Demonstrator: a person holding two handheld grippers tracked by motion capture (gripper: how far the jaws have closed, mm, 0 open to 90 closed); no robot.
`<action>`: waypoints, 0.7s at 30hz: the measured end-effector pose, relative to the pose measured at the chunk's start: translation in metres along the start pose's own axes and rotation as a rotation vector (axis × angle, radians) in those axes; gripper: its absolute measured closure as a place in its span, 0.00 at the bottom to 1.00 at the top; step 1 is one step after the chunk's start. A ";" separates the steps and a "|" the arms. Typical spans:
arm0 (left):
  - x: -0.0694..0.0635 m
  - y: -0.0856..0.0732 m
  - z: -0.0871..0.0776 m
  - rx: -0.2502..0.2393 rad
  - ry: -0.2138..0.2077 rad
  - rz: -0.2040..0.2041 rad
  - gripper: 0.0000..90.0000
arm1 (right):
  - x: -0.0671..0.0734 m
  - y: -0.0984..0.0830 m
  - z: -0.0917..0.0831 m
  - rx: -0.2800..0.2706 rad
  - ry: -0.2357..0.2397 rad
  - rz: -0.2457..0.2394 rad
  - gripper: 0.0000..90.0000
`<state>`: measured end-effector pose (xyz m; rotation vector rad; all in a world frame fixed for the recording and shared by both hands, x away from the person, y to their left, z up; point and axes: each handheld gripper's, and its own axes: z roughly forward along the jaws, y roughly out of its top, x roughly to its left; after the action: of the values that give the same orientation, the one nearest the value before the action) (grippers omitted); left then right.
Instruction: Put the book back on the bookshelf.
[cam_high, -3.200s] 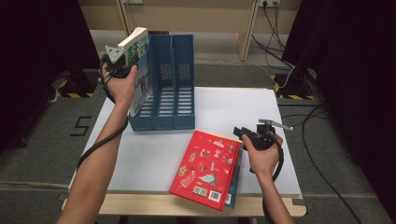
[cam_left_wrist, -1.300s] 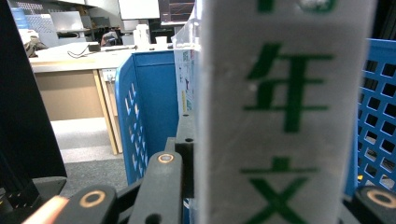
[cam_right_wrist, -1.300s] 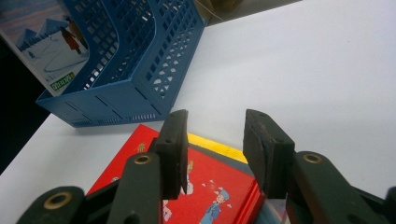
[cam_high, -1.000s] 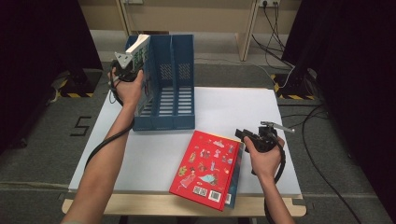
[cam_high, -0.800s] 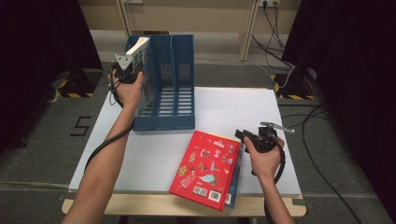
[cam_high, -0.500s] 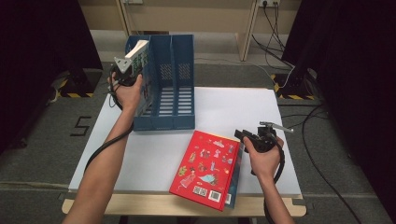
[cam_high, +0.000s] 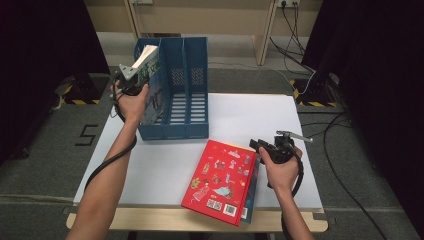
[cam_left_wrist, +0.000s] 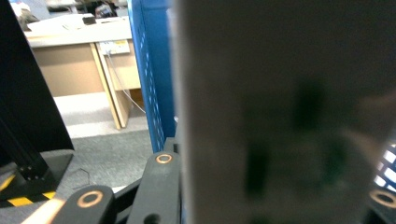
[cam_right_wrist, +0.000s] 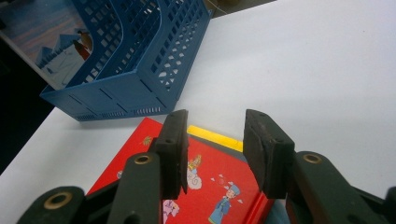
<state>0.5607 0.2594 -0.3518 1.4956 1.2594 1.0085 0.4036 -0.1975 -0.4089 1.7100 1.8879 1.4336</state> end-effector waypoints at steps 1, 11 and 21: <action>0.000 -0.001 -0.002 0.007 -0.004 -0.001 0.80 | 0.001 0.000 0.000 0.004 0.003 0.005 0.67; 0.006 -0.011 -0.016 0.009 -0.007 -0.004 0.79 | 0.009 -0.003 0.003 0.011 0.013 -0.003 0.67; 0.009 -0.008 -0.027 -0.019 -0.029 -0.035 0.73 | 0.011 -0.005 0.005 0.008 0.020 -0.002 0.67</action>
<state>0.5340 0.2726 -0.3521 1.4634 1.2479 0.9699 0.4011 -0.1848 -0.4107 1.7032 1.9081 1.4500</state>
